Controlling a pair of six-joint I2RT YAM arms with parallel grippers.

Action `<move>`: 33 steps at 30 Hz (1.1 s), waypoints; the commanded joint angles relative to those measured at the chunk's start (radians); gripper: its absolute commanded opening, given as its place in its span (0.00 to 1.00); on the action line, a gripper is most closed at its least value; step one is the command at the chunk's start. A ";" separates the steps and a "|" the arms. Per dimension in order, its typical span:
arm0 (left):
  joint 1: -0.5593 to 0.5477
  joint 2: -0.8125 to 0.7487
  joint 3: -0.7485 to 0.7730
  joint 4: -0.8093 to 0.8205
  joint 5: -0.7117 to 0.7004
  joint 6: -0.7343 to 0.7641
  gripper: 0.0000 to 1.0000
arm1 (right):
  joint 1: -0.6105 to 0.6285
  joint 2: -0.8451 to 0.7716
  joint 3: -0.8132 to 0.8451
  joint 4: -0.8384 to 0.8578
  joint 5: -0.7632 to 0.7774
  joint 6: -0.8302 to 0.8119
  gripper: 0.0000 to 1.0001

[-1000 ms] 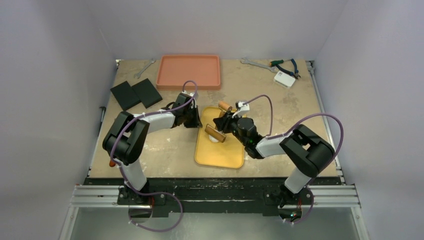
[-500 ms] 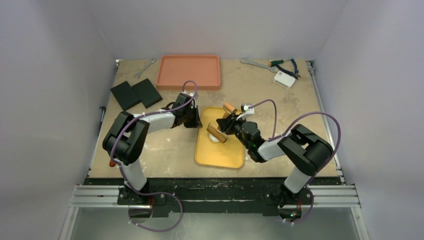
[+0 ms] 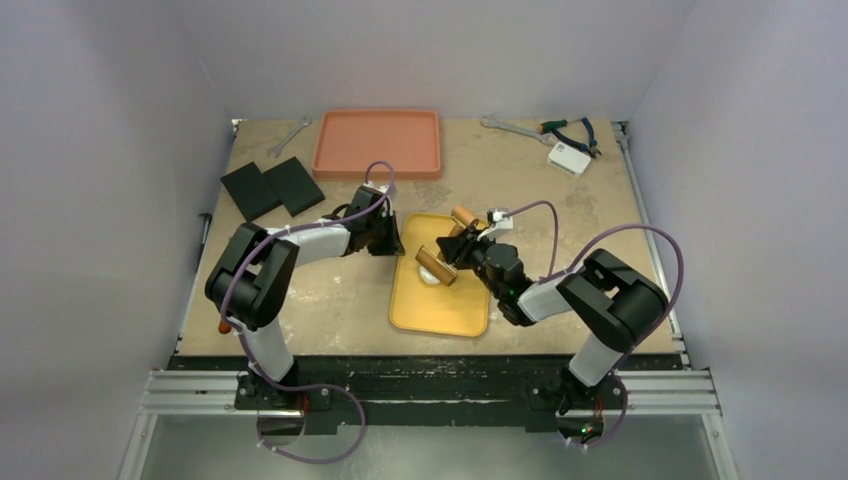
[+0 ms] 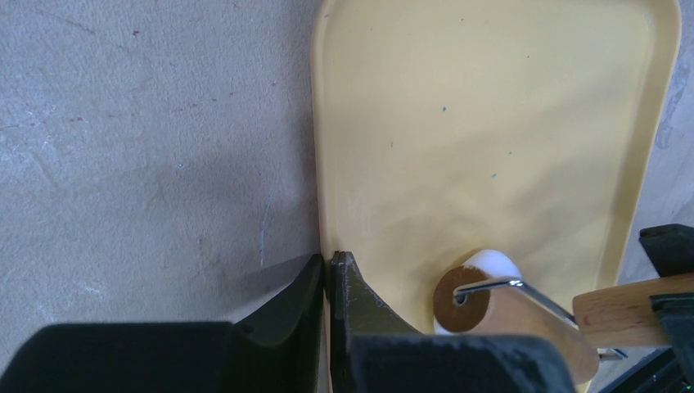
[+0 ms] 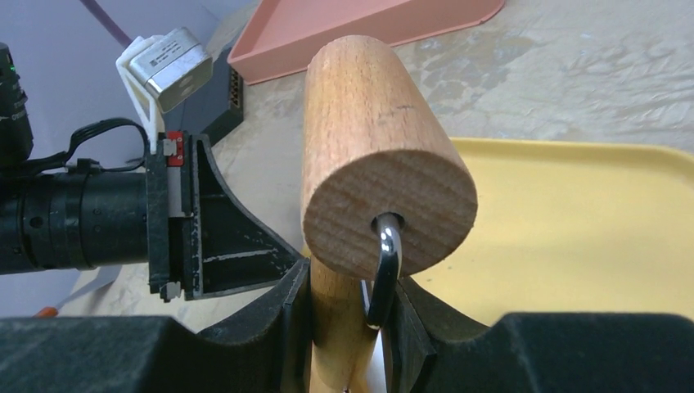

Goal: Roll out the dumpling wrappers from the dough
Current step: Flatten out the dough on the work surface.

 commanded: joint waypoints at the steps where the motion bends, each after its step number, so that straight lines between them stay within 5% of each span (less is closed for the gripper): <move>1: 0.001 -0.006 -0.023 -0.055 0.004 0.008 0.00 | -0.036 -0.020 -0.026 -0.238 0.042 -0.125 0.00; 12: 0.001 -0.016 -0.020 -0.059 0.000 0.013 0.00 | 0.073 0.096 -0.015 -0.178 0.026 -0.064 0.00; 25: 0.001 -0.020 -0.022 -0.058 0.000 0.016 0.00 | -0.021 0.010 -0.007 -0.271 0.038 -0.144 0.00; 33: 0.002 -0.017 -0.022 -0.058 -0.002 0.015 0.00 | 0.103 0.112 -0.030 -0.203 0.035 -0.055 0.00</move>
